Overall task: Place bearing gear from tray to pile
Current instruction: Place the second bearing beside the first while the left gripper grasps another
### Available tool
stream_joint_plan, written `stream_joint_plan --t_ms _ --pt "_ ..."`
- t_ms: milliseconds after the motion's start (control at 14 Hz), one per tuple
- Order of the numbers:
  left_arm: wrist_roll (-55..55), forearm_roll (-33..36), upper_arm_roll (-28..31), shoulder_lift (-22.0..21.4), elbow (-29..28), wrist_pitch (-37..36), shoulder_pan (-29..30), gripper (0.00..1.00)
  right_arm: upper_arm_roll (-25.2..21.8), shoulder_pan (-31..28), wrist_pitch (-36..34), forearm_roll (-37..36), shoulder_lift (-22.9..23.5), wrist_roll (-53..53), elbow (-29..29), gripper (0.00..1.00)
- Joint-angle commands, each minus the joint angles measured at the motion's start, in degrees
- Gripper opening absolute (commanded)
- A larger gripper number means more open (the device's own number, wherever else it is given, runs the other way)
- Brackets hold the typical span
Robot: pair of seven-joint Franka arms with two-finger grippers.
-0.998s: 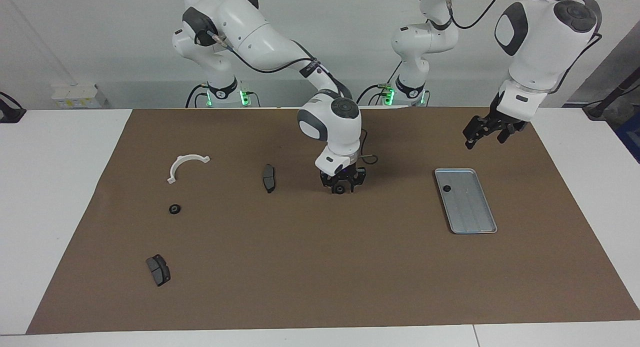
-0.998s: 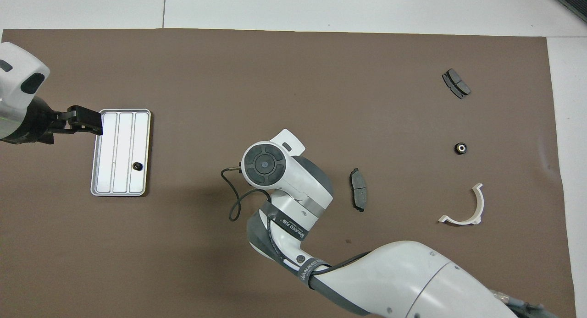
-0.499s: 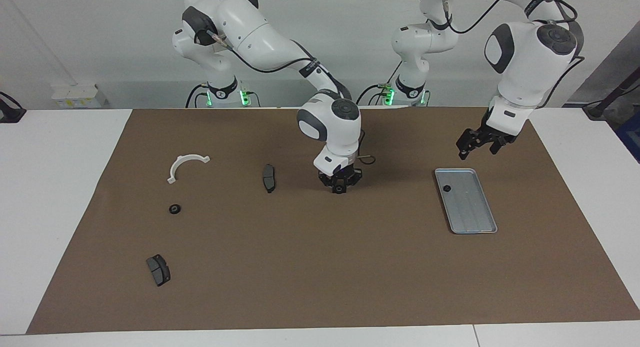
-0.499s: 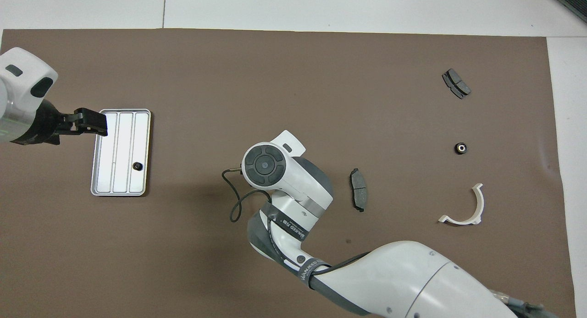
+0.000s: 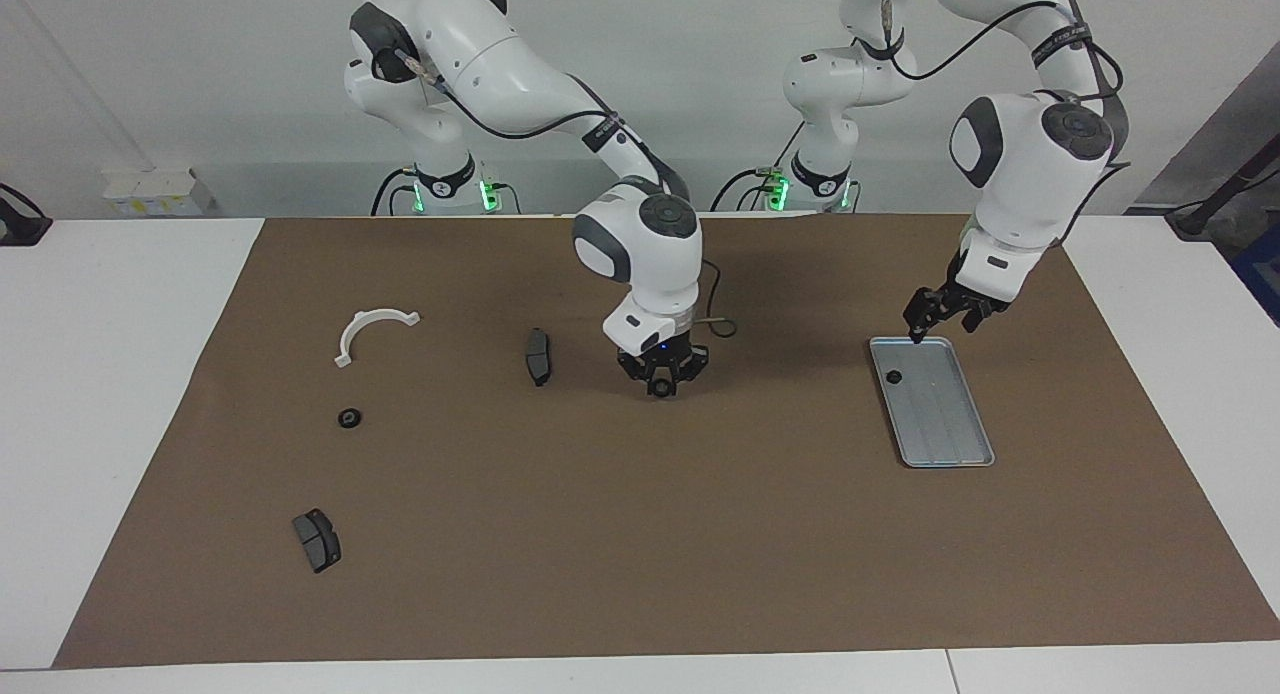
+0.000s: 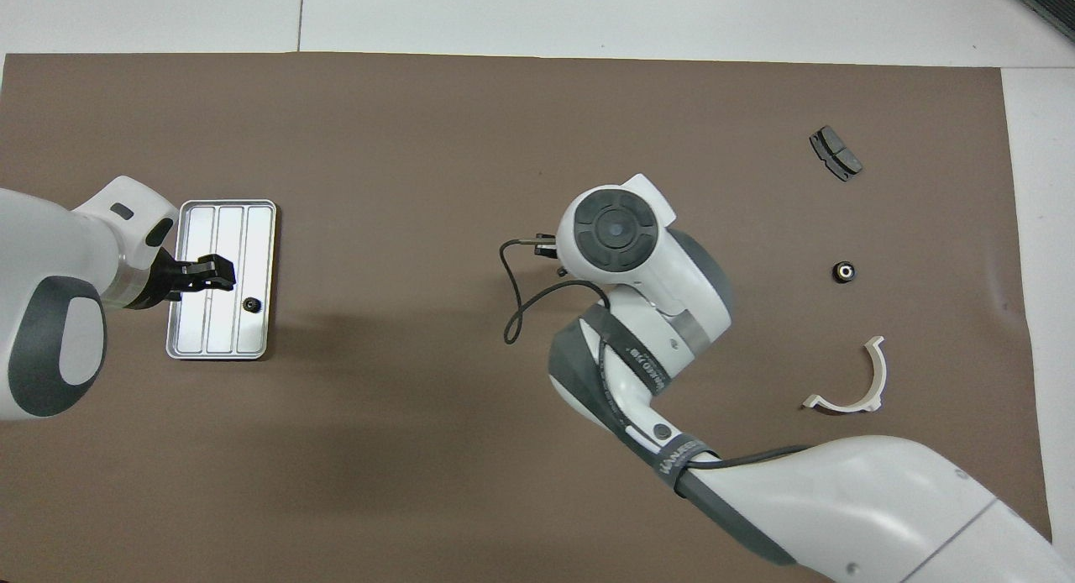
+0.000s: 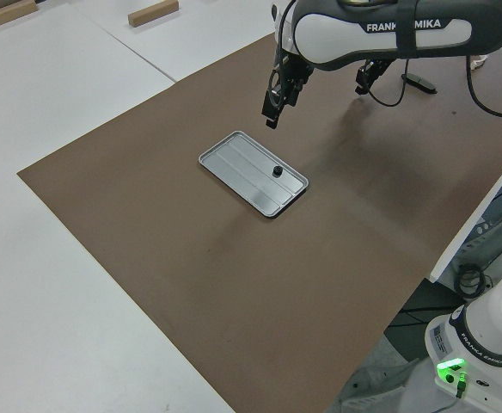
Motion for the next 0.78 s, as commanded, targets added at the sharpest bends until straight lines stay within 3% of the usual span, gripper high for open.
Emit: stream_joint_plan --t_ms 0,214,570,713 --pt "0.43 -0.20 -0.43 -1.39 -3.82 3.90 1.59 0.47 0.89 -6.01 0.85 -0.49 -7.64 -5.77 -9.68 0.00" --pt "-0.54 -0.29 -0.43 -0.78 -5.49 6.35 1.68 0.47 0.89 -11.73 1.02 1.61 -11.07 -15.00 -15.30 0.00" --pt "-11.41 -0.29 -0.43 -0.16 -6.55 9.09 2.03 0.47 0.89 -17.97 5.67 2.59 -12.05 -22.83 -20.76 0.01" --pt "-16.86 -0.29 -0.43 1.94 -6.90 10.57 1.51 0.47 0.89 -19.47 9.44 2.59 -11.70 -25.30 -23.22 0.10"
